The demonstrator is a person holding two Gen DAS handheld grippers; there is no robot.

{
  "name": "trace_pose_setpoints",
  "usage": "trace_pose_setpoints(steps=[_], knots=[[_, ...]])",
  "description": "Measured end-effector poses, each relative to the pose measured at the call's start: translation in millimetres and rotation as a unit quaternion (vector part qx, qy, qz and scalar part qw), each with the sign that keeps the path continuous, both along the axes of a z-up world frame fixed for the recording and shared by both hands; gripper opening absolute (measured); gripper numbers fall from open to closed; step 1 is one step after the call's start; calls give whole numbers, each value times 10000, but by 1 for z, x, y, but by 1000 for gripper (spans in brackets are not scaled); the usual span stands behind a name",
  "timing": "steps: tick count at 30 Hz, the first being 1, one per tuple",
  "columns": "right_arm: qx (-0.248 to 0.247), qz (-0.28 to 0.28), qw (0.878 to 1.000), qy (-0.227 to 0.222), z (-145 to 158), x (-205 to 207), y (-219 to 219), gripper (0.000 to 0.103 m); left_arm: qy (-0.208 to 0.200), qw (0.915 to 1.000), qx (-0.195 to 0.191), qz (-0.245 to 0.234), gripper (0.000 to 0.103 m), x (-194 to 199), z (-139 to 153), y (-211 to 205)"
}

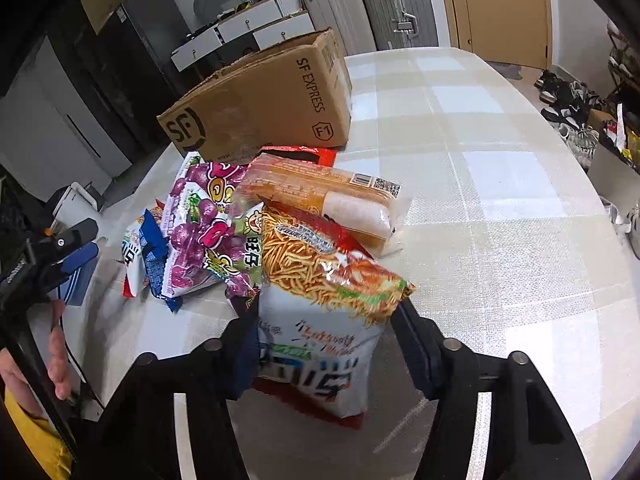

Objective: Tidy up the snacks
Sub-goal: 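Grasp the white noodle snack bag with the right gripper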

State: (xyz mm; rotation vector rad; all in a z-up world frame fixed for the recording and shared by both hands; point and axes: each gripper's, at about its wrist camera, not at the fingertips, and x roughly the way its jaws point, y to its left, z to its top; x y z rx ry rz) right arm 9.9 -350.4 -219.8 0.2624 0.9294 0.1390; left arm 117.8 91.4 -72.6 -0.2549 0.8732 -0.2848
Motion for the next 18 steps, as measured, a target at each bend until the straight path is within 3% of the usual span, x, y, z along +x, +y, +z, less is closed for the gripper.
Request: trace_pose_setpoints(steps=[8,12,18], knots=[[217,-74,9996,-182,11,-8,-17,51,54,9999,102,-116,102,7,-7,8],[257,75,9993,-279,16,-12,-15,51,463,9984,-166,-268,102,19,-23,10],[305,305,9983,-387,23,-16,-7,51,394,9963,390,-650,102,26,-31,-26]])
